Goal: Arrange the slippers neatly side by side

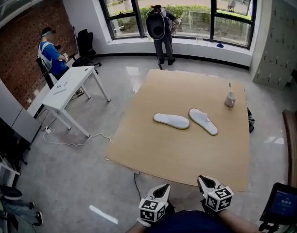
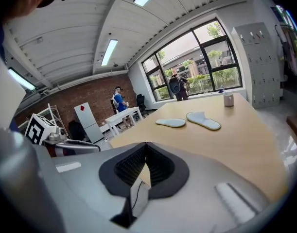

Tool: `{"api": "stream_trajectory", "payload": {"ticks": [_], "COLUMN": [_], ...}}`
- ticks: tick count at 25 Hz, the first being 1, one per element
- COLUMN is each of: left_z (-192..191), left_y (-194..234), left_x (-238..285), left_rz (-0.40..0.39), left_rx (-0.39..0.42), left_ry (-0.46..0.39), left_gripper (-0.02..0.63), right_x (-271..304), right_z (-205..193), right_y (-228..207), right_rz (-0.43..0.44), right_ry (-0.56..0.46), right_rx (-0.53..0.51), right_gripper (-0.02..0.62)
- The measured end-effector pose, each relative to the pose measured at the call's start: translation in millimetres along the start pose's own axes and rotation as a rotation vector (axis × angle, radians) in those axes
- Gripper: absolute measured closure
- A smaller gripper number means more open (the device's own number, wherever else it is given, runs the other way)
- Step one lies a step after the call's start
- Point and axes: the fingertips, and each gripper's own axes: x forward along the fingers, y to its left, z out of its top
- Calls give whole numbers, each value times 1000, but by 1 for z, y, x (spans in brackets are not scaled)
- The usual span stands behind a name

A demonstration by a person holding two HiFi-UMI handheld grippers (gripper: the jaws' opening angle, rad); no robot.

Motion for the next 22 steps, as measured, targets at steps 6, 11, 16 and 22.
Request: {"api": "stream_trajectory", "payload": {"ticks": [6,11,16,22], "left_z": [9,18,26,26], "left_y": [38,69,94,104], "left_x": [23,35,44,60], "left_rz": [-62,-111,-135,-138], "left_rx": [-16,-43,-47,-77], "left_ry": [30,47,54,80], "left_gripper": [601,601,601,601], "right_x": [37,51,66,81], "right_z": [10,23,27,25], "right_y": [0,-12,-8,-13], "right_rz": [-59,-148,-174,-172], "right_ry": [25,18,51,90], "right_rx": [2,64,59,60], "right_gripper": [584,584,584,584]}}
